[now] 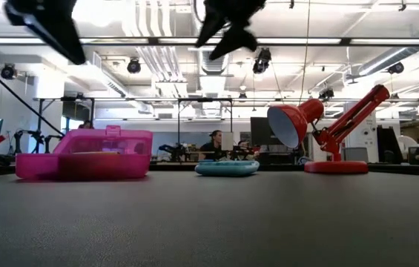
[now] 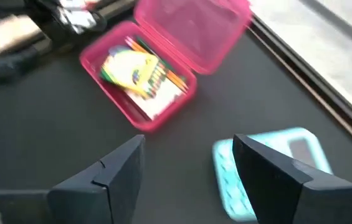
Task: Pack school essentials
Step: Close the red supply box
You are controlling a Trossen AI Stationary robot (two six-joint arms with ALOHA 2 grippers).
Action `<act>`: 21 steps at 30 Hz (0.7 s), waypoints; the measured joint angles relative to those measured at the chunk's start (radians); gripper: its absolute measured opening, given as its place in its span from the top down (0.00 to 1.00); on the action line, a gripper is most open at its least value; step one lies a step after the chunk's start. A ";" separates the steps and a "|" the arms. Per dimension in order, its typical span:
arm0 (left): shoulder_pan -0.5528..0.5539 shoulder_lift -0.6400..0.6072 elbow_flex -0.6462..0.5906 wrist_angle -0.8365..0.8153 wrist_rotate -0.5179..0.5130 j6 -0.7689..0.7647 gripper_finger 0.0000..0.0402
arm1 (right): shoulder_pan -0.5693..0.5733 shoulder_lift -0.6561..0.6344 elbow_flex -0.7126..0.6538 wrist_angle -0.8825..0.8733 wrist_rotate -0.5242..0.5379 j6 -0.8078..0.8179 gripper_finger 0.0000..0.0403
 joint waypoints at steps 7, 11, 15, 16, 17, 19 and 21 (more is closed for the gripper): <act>0.276 -0.086 0.000 0.000 -0.019 0.261 0.77 | 0.048 -0.123 -0.003 -0.232 0.062 0.005 0.43; 0.482 -0.107 0.004 0.002 0.002 0.419 0.77 | 0.081 -0.157 -0.006 -0.319 0.099 0.011 0.43; 0.723 -0.113 0.015 0.026 0.053 0.627 0.77 | 0.087 -0.184 -0.006 -0.395 0.172 0.017 0.43; 0.788 -0.113 0.020 0.045 0.063 0.684 0.77 | 0.087 -0.188 -0.006 -0.407 0.185 0.028 0.43; 0.853 -0.113 0.024 0.074 0.071 0.749 0.77 | 0.086 -0.190 -0.006 -0.417 0.197 0.038 0.43; 0.988 -0.113 0.029 0.151 0.083 0.887 0.77 | 0.084 -0.193 -0.006 -0.424 0.222 0.052 0.43; 1.126 -0.113 0.030 0.246 0.132 1.012 0.77 | 0.084 -0.194 -0.007 -0.422 0.243 0.052 0.43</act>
